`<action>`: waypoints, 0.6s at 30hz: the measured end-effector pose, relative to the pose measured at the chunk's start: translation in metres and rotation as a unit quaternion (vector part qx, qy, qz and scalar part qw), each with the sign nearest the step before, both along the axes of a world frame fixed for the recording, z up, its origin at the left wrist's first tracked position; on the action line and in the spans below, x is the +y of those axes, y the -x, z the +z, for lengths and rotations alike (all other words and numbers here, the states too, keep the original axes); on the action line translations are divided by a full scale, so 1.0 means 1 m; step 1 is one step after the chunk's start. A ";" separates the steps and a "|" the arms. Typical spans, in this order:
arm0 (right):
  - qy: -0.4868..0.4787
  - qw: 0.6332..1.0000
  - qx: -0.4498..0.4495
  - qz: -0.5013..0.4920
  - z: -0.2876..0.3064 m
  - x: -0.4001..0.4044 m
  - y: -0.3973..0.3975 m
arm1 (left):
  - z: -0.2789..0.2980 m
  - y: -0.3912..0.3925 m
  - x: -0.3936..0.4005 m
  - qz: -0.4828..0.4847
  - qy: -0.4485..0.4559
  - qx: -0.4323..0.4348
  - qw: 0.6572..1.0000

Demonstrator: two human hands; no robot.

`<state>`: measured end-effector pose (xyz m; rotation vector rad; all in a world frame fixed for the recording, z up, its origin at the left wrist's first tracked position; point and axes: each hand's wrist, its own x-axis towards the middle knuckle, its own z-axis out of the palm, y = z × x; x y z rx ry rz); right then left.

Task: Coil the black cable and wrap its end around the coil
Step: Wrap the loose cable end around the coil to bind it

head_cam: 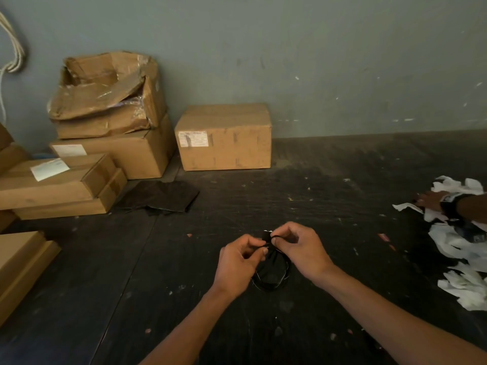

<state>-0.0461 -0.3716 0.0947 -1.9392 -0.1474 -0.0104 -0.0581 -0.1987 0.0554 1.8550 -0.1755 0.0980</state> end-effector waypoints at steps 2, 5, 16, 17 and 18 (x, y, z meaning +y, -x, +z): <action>-0.013 1.000 0.017 0.021 0.003 -0.003 0.001 | 0.000 0.000 0.002 -0.011 -0.010 0.008 1.000; 0.005 0.997 0.062 0.042 0.004 -0.006 -0.001 | 0.000 0.001 0.004 -0.031 -0.028 0.013 0.999; -0.150 0.974 0.145 -0.088 0.006 -0.012 -0.014 | 0.001 0.000 -0.007 -0.025 0.062 0.027 0.997; -0.176 0.967 0.152 -0.106 0.008 -0.013 -0.016 | 0.000 -0.001 -0.007 -0.026 0.068 0.038 0.997; -0.199 0.959 0.157 -0.122 0.010 -0.014 -0.018 | -0.001 -0.001 -0.008 -0.025 0.075 0.048 0.996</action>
